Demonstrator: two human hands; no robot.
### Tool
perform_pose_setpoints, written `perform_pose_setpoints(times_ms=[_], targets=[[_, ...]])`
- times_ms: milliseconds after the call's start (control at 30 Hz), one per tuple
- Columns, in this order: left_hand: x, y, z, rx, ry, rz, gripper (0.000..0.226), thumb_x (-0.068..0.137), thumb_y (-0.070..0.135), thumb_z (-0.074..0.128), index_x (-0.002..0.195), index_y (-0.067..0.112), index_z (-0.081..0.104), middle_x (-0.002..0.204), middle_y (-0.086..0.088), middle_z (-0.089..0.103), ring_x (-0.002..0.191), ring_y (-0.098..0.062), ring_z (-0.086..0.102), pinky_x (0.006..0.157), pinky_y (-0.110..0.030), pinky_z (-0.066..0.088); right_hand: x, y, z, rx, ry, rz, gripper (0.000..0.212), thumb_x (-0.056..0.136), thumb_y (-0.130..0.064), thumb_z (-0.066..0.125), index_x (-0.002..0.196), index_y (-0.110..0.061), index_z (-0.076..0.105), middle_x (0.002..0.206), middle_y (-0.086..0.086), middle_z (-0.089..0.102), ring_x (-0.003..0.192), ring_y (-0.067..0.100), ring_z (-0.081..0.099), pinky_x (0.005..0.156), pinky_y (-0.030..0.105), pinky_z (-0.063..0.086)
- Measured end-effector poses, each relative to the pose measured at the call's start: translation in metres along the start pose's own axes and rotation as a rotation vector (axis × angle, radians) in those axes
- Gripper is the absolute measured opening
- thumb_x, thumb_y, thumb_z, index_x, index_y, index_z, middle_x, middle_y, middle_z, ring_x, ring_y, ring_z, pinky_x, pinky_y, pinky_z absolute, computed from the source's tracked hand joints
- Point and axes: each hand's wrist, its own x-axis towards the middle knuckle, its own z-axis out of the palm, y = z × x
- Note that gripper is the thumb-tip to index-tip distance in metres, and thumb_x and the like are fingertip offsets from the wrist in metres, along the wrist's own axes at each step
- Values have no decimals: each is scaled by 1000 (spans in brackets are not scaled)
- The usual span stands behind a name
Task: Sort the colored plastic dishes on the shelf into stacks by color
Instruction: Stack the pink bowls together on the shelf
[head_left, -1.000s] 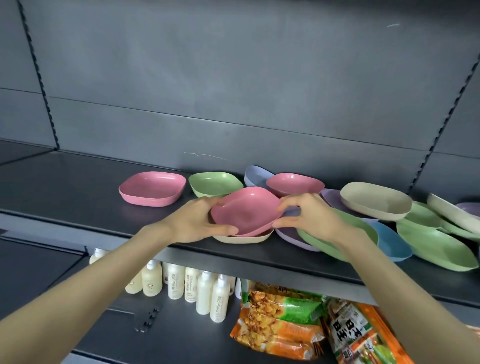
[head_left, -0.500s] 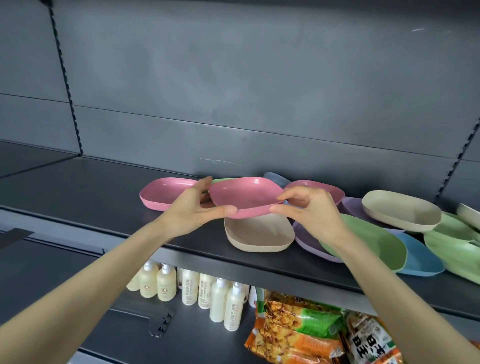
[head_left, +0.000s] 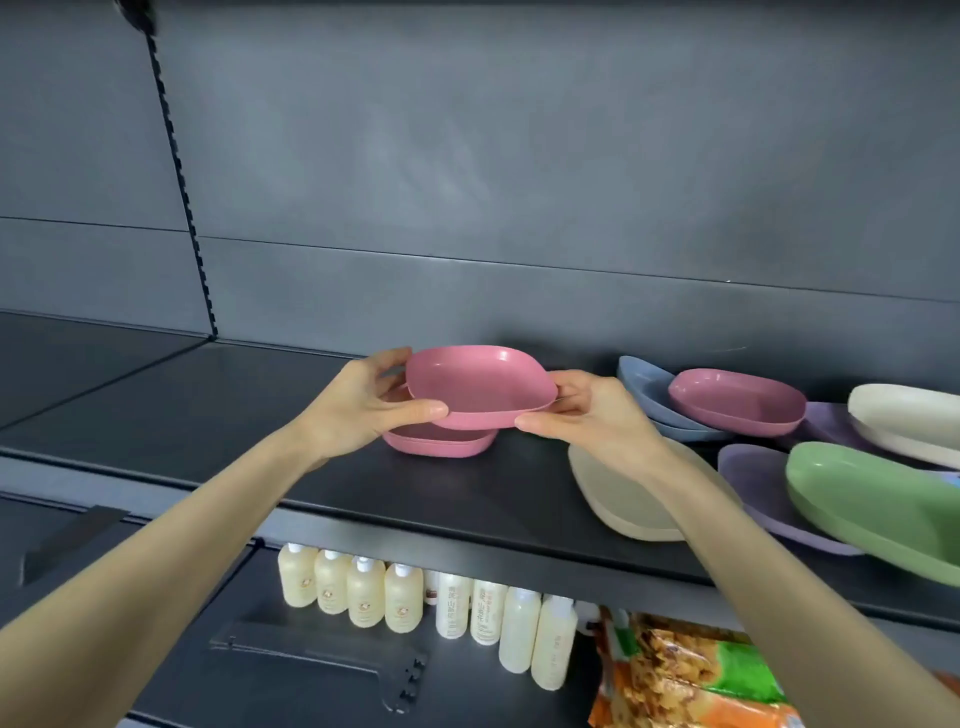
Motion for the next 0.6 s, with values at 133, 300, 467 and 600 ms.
perform_pose_setpoints(times_ms=[133,300,467,600], targets=[[8,-20,-32,22,-68,-38,80,73,14,77,142,8,37,127,7,58,104,9,58,84,-5,46,10,1,31,-5,45,21,33,71,-5,80,101,-13,68,96,7,73,88,20,68,90,38,53],[16,-34,-46,100,-178,-56,42,80,1,70,98,35,53,82,39,65,86,22,58,74,0,44,12,3,52,-94,107,95,28,69,-17,83,86,-31,66,91,-11,72,94,14,67,95,33,50],[27,-48,-52,52,-217,-72,42,79,1,71,99,35,55,87,36,67,90,18,60,73,-1,44,13,6,67,-99,162,105,31,72,-16,81,96,-29,66,96,-9,72,97,12,67,94,29,50],[31,-64,-56,-18,-186,-94,49,77,5,73,116,28,53,98,29,67,96,16,59,76,-3,45,15,14,79,-117,196,136,41,73,-19,81,111,-19,66,99,-9,70,94,4,65,87,14,49]])
